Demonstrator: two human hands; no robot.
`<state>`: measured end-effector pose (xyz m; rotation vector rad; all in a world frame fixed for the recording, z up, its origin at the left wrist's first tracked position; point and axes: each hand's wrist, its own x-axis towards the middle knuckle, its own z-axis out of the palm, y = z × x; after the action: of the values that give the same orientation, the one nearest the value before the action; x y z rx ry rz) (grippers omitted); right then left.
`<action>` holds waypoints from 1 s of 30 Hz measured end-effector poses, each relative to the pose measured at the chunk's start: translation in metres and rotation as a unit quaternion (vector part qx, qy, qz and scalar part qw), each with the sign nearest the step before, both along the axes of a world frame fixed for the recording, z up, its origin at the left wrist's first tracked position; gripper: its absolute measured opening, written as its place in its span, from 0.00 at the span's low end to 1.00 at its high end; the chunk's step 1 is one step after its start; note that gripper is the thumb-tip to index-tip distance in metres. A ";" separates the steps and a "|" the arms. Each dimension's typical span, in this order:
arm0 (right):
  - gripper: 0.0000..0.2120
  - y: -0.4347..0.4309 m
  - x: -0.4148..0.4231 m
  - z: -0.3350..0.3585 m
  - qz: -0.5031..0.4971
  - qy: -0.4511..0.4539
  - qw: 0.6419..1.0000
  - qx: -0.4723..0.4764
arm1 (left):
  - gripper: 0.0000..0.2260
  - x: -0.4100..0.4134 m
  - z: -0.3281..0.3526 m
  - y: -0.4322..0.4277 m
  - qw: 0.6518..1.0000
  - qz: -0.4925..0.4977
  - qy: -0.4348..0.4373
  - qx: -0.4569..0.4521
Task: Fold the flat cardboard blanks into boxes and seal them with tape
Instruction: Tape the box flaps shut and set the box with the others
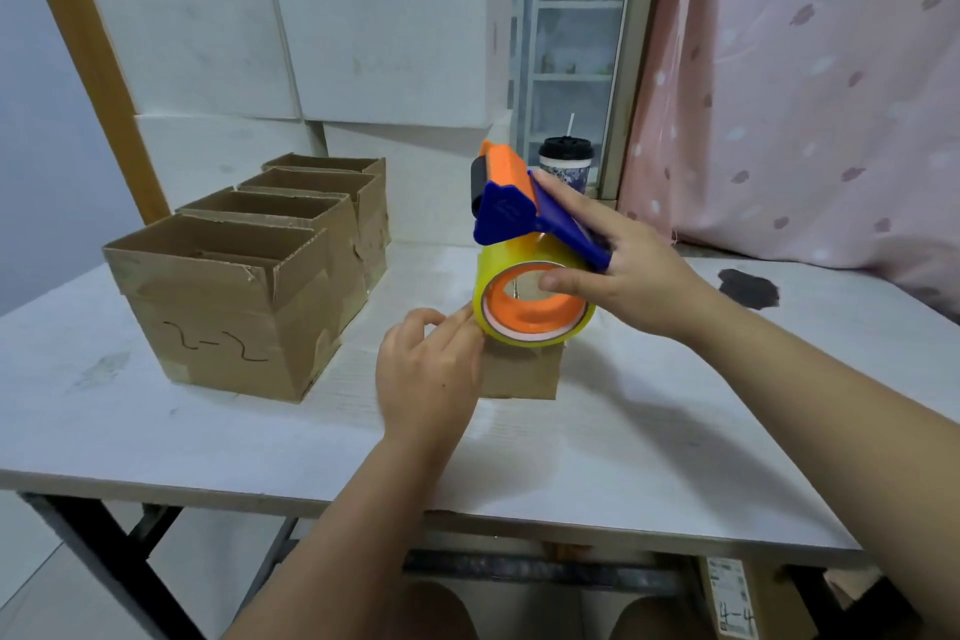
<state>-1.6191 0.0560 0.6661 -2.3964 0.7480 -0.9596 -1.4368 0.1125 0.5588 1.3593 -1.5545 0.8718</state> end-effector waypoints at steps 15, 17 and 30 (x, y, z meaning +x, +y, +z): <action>0.34 -0.027 -0.049 0.000 -0.039 0.157 0.979 -0.124 | 0.12 0.007 -0.003 -0.009 0.998 0.005 -0.058 -0.002; 0.34 -0.028 -0.056 -0.013 -0.049 0.157 0.981 -0.103 | 0.13 0.006 -0.005 -0.011 0.998 -0.008 -0.064 0.004; 0.34 -0.045 -0.060 -0.012 -0.045 0.156 0.982 -0.099 | 0.19 0.008 -0.008 -0.016 0.984 -0.089 -0.014 0.154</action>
<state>-1.6791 0.0105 0.6538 -2.7486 0.9178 -0.7278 -1.4288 0.0961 0.5503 1.3978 -1.8597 0.5584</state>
